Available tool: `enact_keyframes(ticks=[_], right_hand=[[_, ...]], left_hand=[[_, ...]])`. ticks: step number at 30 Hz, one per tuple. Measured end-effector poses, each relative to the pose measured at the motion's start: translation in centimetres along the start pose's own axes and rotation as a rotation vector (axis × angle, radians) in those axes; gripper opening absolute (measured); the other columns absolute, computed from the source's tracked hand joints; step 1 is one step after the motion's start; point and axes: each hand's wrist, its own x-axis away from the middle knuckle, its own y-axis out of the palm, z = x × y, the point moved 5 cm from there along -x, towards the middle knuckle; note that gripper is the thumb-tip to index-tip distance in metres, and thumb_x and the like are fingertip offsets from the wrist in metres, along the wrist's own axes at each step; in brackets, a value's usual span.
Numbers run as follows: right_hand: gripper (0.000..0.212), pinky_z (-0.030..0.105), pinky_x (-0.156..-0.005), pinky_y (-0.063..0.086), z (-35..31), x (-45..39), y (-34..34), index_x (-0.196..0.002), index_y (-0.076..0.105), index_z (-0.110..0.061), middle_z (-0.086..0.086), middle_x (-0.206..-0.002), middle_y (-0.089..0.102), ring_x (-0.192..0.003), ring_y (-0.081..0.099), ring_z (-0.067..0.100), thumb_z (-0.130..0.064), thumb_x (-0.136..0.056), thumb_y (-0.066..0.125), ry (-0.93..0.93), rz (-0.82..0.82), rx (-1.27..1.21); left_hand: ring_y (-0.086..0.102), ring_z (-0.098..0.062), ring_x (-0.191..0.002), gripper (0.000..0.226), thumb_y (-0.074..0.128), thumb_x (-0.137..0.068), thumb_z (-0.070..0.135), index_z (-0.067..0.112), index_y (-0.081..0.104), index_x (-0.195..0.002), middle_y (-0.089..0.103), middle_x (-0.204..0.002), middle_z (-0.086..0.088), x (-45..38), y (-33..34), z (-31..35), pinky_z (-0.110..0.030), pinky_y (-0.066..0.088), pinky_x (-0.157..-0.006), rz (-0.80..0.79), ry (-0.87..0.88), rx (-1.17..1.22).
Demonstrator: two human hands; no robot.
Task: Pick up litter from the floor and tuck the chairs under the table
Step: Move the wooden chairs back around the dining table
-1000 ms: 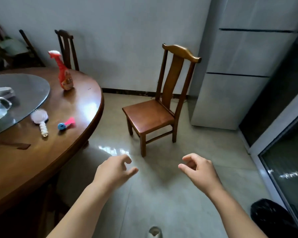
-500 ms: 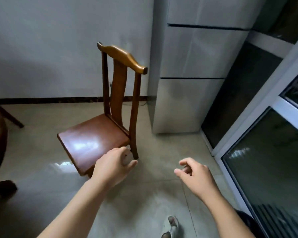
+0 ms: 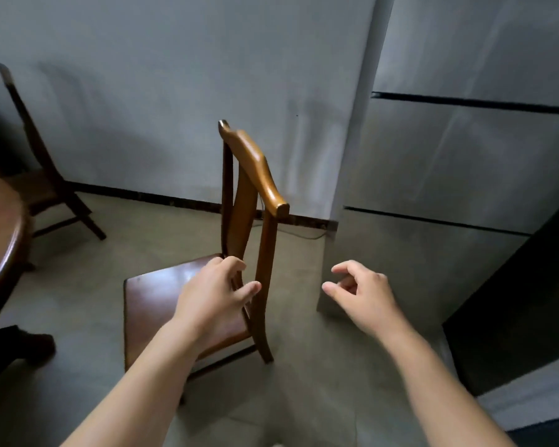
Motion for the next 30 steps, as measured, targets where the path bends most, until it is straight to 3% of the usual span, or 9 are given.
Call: enact_keyframes(ticks=[6, 14, 22, 27, 30], right_hand=[[0.027, 0.029, -0.073, 0.050, -0.8, -12.5, -0.6, -0.100, 0.063, -0.025, -0.011, -0.070, 0.061, -0.073, 0.060, 0.013, -0.035, -0.076, 0.069, -0.179, -0.048, -0.001], [0.033, 0.034, -0.078, 0.052, -2.9, -26.9, -0.5, -0.107, 0.060, -0.025, -0.001, -0.084, 0.064, -0.081, 0.060, 0.017, -0.038, -0.078, 0.068, -0.354, -0.211, 0.029], [0.037, 0.015, -0.063, 0.042, -5.3, -36.3, 2.7, -0.109, 0.058, -0.026, -0.008, -0.080, 0.062, -0.073, 0.057, 0.003, -0.038, -0.076, 0.070, -0.549, -0.388, -0.074], [0.044, 0.021, -0.068, 0.048, -7.1, -39.5, 5.8, -0.113, 0.054, -0.029, -0.009, -0.087, 0.061, -0.078, 0.059, 0.006, -0.041, -0.075, 0.072, -0.667, -0.598, -0.141], [0.054, 0.016, -0.067, 0.045, -8.3, -40.2, 7.3, -0.120, 0.050, -0.028, -0.013, -0.092, 0.058, -0.081, 0.057, 0.003, -0.041, -0.073, 0.073, -0.711, -0.688, -0.183]], left_hand=[[0.057, -0.014, -0.100, 0.052, 0.058, -0.079, 0.057, 0.027, 0.052, -0.121, 0.058, -0.111, 0.004, -9.7, 0.8, 1.4, -0.034, 0.049, -0.081, 0.160, -0.104, 0.016], [0.056, -0.012, -0.095, 0.059, 0.056, -0.076, 0.062, 0.030, 0.045, -0.125, 0.057, -0.111, 0.006, -21.2, 1.9, 2.5, -0.037, 0.052, -0.079, 0.255, -0.248, -0.003], [0.053, -0.014, -0.104, 0.093, 0.066, -0.069, 0.060, 0.032, 0.014, -0.141, 0.044, -0.127, 0.007, -24.7, 4.6, 2.8, -0.029, 0.046, -0.079, 0.160, -0.501, -0.133], [0.062, -0.013, -0.086, 0.084, 0.062, -0.079, 0.045, 0.043, 0.004, -0.140, 0.059, -0.104, 0.008, -24.2, 6.3, 3.4, -0.032, 0.052, -0.079, 0.209, -0.718, -0.145], [0.062, -0.007, -0.074, 0.080, 0.057, -0.085, 0.039, 0.052, -0.004, -0.136, 0.057, -0.088, 0.013, -23.8, 7.0, 3.7, -0.029, 0.054, -0.072, 0.256, -0.821, -0.080]])
